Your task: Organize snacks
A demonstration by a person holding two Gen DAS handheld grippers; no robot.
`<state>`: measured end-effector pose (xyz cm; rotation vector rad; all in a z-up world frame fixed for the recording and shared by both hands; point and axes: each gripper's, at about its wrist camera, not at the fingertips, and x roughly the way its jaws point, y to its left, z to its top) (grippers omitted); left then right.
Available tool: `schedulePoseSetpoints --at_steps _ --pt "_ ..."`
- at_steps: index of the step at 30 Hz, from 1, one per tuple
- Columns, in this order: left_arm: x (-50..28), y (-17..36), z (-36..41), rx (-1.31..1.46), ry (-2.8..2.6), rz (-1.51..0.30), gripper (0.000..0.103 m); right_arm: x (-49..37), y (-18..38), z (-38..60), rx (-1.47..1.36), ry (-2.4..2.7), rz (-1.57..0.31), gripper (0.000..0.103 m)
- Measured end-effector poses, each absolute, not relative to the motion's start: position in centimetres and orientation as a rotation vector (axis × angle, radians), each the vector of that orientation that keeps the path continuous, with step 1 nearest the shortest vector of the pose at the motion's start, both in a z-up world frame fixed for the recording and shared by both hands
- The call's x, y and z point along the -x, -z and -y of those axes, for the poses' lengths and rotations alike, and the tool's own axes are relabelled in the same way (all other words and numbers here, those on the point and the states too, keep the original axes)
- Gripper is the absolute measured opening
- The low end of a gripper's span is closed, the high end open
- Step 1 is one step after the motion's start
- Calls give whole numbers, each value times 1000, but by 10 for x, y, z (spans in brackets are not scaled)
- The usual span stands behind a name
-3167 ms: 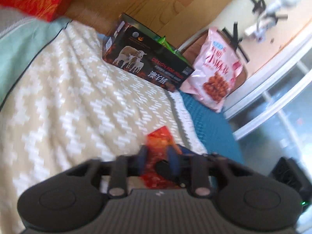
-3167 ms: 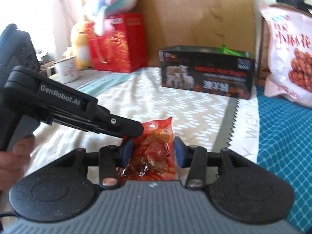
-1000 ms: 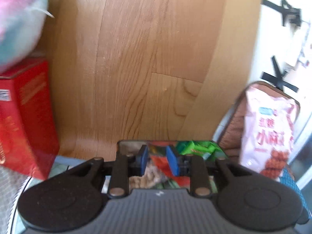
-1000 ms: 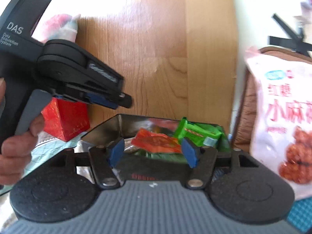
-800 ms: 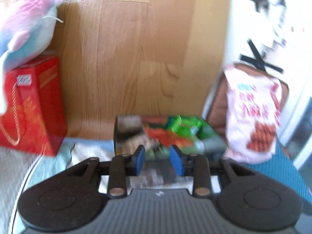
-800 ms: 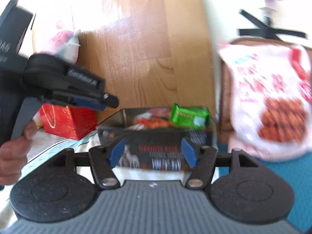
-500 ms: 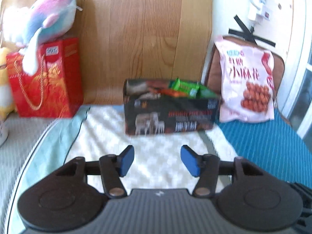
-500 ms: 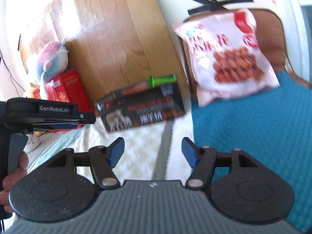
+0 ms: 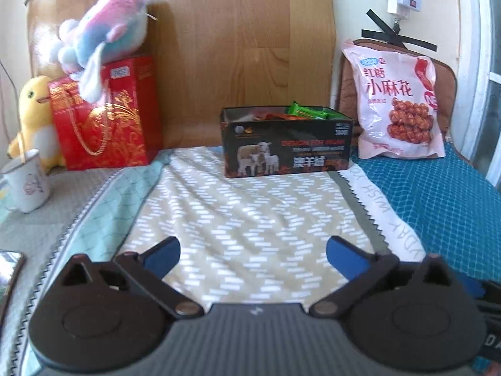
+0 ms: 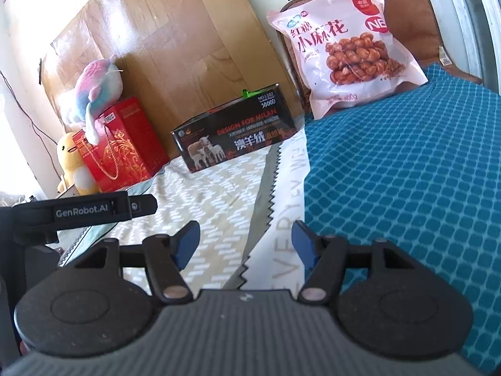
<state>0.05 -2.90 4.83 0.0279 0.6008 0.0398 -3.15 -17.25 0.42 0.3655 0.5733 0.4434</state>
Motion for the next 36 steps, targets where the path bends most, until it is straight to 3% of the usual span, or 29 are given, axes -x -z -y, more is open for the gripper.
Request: schedulePoseSetpoints --at_steps 36 --pt "9 -43 36 -196 -194 -604 103 41 -8 181 -461 -418 -603 77"
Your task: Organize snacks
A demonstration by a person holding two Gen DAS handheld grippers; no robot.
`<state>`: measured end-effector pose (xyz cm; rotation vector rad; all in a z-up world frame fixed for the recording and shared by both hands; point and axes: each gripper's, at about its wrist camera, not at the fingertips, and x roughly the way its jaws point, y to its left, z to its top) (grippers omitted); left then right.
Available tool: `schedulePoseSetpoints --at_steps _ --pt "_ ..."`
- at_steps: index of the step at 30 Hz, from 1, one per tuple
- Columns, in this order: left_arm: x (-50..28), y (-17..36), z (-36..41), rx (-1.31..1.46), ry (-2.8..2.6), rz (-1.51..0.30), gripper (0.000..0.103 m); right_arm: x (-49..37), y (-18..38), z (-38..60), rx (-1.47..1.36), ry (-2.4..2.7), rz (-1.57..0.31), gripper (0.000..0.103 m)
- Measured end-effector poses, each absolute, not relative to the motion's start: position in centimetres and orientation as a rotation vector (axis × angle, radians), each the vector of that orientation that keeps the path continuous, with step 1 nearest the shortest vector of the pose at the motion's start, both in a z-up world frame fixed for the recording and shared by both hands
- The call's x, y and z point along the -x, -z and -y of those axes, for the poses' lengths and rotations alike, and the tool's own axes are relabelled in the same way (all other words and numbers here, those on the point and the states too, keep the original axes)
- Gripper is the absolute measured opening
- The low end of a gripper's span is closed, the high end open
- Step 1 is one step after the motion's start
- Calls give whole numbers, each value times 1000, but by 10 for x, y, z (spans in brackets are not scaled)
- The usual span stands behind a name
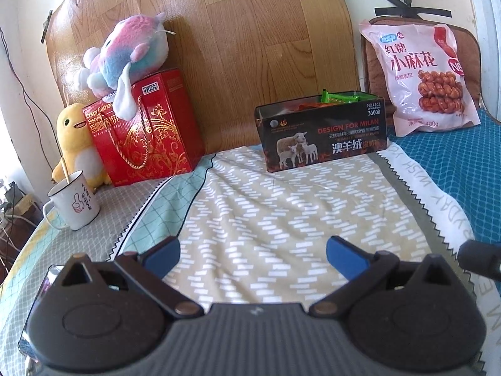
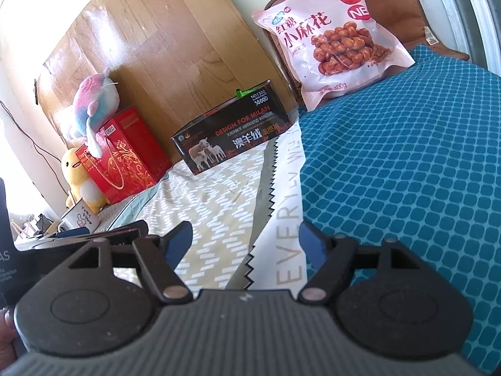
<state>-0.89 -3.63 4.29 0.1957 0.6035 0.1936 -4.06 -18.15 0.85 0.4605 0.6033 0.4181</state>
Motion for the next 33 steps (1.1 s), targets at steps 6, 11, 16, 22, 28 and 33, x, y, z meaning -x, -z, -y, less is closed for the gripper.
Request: schedulePoseSetpoints --at_steps 6,11,16,22,28,33 --pt "7 -43 32 -187 -215 -612 103 41 -8 182 -474 -405 -605 82" --pt "6 -43 27 -184 -234 -610 103 43 -9 180 -472 -398 -600 82" --pt "6 -43 25 -189 -239 -601 103 43 -9 180 -471 -399 -601 83" --pt "6 -43 24 -185 -240 -598 103 40 -8 181 -474 -404 -612 84" --pt "8 -43 25 -192 -251 -594 103 40 -7 181 -480 -401 -617 85" --pt "7 -42 25 -203 -262 -596 103 40 -7 181 -482 -401 -620 85"
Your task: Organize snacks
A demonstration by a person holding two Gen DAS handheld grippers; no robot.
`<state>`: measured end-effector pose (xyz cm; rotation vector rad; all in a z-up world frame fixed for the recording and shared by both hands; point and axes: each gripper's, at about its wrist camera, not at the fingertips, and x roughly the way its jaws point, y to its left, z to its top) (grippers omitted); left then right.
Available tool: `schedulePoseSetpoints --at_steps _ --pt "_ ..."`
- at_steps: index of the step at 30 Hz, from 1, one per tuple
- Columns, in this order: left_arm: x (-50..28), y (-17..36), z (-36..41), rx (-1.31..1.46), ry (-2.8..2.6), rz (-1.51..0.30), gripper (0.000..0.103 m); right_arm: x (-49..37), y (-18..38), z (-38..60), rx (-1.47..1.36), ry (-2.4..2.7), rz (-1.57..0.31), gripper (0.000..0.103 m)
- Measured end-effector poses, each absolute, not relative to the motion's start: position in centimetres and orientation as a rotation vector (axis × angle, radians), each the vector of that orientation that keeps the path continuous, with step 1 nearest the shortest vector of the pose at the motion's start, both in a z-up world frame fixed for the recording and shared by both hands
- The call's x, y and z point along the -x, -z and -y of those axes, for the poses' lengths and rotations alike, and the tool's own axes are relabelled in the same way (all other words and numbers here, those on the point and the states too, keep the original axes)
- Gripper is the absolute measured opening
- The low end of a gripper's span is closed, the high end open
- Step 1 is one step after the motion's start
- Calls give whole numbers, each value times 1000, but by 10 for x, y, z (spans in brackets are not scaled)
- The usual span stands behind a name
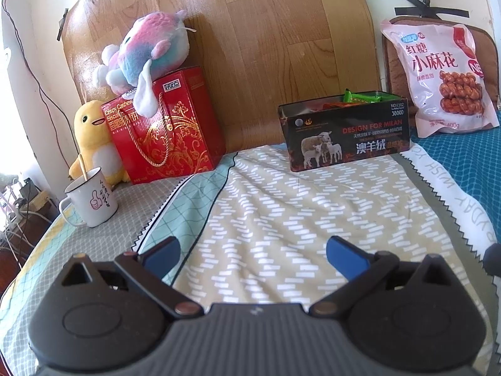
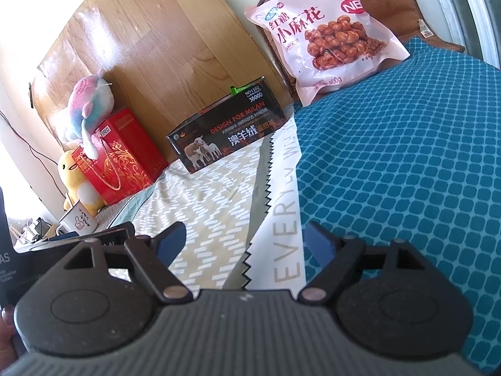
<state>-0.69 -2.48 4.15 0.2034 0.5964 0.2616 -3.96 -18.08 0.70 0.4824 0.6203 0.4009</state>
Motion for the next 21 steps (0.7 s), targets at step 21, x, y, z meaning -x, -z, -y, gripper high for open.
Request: schedulePoseSetpoints --at_steps 21 --pt "3 -34 25 -241 -304 -636 103 39 -5 180 -488 -399 -628 86"
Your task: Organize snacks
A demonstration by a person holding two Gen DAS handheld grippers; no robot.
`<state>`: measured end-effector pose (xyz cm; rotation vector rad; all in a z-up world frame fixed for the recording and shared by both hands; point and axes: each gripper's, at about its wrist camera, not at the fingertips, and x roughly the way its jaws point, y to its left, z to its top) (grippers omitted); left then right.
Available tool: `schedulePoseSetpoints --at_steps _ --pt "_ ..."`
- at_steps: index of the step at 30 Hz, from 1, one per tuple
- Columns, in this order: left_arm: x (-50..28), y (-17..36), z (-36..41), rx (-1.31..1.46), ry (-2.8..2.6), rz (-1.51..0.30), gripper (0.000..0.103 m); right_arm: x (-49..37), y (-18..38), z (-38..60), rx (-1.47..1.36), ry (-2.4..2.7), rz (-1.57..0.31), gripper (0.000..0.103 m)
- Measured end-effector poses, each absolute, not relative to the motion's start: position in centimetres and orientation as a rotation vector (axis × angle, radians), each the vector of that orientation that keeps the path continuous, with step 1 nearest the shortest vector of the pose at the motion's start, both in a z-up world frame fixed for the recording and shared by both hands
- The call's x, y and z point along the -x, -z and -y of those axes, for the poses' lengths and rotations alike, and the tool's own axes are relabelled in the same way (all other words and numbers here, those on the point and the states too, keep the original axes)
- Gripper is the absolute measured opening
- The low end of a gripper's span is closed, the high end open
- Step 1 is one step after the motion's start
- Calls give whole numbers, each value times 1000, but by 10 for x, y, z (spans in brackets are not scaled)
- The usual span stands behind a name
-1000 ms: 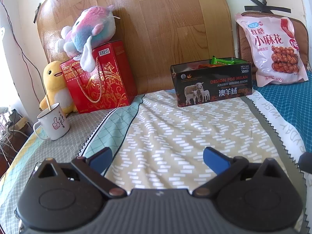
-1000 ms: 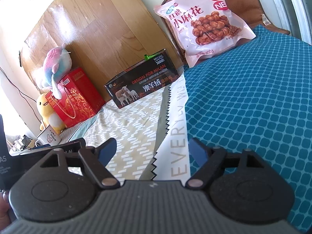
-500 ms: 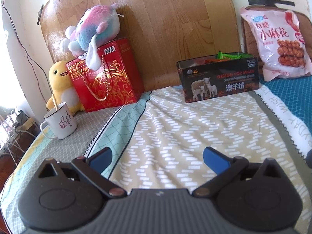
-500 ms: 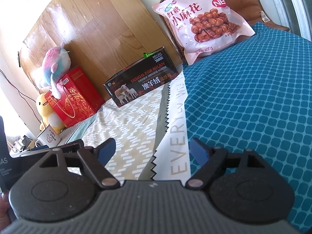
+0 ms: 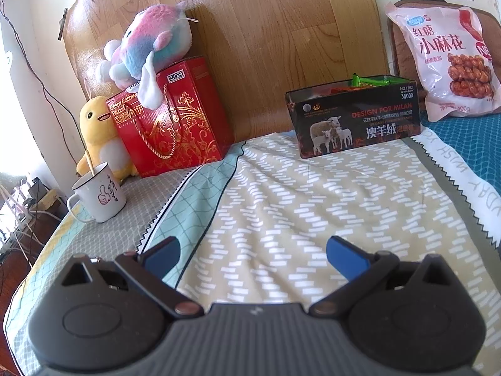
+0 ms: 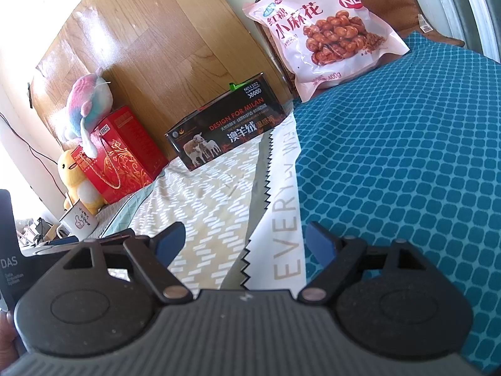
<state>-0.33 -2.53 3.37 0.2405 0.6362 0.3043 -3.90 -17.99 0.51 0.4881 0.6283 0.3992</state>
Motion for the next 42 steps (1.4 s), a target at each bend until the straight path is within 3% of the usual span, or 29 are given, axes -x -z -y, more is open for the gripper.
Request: schedulePoseSetpoints --at_steps 42 --pt "8 -37 56 -222 -136 -700 103 39 -4 191 -513 -349 -611 87"
